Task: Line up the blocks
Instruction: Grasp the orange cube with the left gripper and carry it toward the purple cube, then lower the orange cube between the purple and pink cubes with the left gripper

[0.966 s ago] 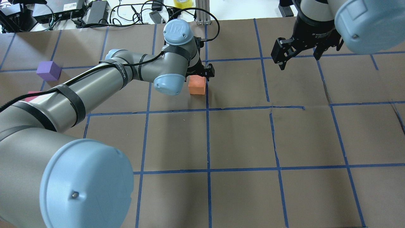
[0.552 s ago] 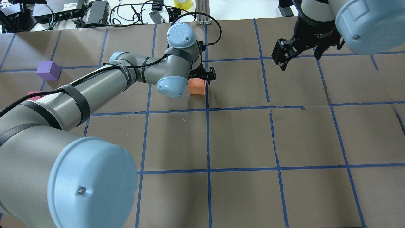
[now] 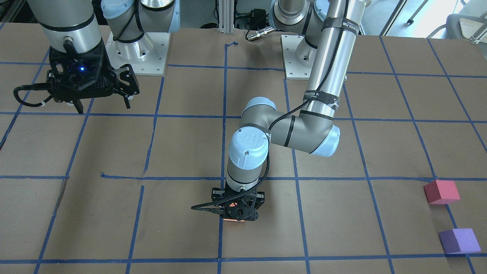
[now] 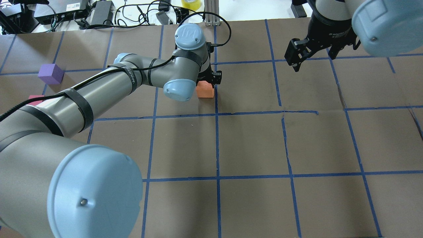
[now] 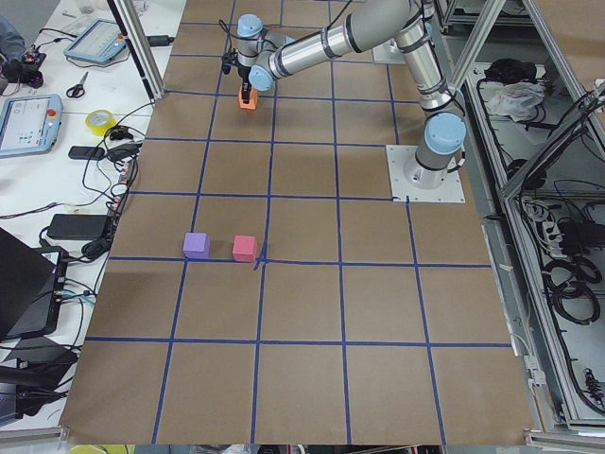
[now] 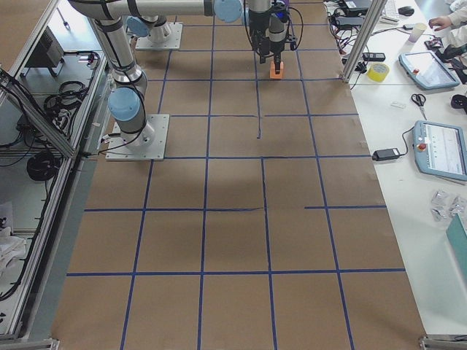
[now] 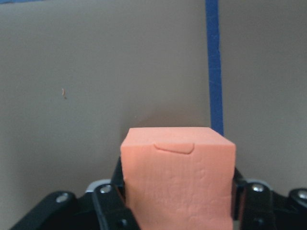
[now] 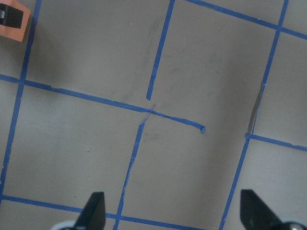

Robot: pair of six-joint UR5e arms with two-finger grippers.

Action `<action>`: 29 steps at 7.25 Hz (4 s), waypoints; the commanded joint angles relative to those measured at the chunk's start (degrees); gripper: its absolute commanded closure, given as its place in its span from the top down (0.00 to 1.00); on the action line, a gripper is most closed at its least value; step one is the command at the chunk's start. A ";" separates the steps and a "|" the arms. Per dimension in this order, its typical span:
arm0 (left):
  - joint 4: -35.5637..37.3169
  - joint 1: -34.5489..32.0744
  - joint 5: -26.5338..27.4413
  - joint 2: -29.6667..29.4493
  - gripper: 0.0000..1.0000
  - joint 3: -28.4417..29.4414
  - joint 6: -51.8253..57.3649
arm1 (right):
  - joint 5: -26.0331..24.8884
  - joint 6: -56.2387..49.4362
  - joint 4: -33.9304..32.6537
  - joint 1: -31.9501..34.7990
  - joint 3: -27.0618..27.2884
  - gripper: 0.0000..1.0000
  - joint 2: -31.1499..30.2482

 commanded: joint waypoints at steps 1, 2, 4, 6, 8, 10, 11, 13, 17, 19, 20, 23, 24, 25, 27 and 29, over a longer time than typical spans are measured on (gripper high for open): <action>0.09 2.22 1.72 2.80 0.17 0.13 -0.47 | 0.06 -0.03 0.50 0.13 0.10 1.00 -0.01; 0.00 6.07 3.65 3.33 0.20 0.13 -2.73 | -0.29 -0.12 0.85 0.04 0.10 1.00 -0.01; -1.22 13.79 3.15 4.73 0.18 -0.30 -1.72 | -0.21 -0.12 0.86 0.13 0.10 1.00 -0.01; -4.74 23.82 1.83 6.05 0.01 -1.01 15.57 | 0.40 -0.12 -0.01 0.13 0.02 1.00 0.17; -4.83 32.43 1.74 7.98 0.00 -0.92 21.82 | 0.41 -0.12 0.07 0.13 0.02 1.00 -0.01; -10.36 43.93 1.04 7.56 0.00 0.92 33.89 | 0.41 -0.12 -0.02 0.13 0.10 1.00 0.17; -10.98 46.51 -0.44 6.68 0.00 3.01 40.95 | 0.23 -0.12 0.07 0.13 0.10 1.00 0.25; -13.51 51.26 -3.07 3.36 0.00 8.54 43.30 | -0.12 -0.12 0.42 -0.04 0.10 1.00 0.26; -19.86 51.72 -4.33 -0.62 0.00 12.88 43.04 | -0.47 -0.03 0.95 -0.13 0.10 1.00 0.08; -19.86 51.72 -2.49 -1.41 0.00 12.87 41.47 | -0.56 -0.03 1.03 -0.13 0.10 1.00 0.08; -19.69 51.72 -2.48 -1.93 0.00 12.88 41.63 | -0.56 -0.03 1.03 -0.13 0.19 1.00 0.08; -19.07 51.72 -2.48 -3.51 0.00 12.88 41.72 | -0.74 -0.12 1.03 -0.13 0.19 1.00 0.08; -18.98 51.72 -2.39 -4.13 0.00 12.88 41.63 | -0.65 -0.12 1.03 -0.13 0.19 1.00 0.08; -18.46 51.72 -2.48 -4.57 0.00 12.70 41.63 | -0.56 -0.12 1.03 -0.13 0.37 1.00 0.08; -16.88 51.72 -2.48 -5.36 0.00 12.09 41.81 | -0.47 -0.03 0.95 -0.13 0.54 1.00 0.08; -13.10 51.72 -2.57 -5.37 0.00 10.51 44.60 | -0.65 -0.03 0.95 -0.13 0.54 1.00 0.08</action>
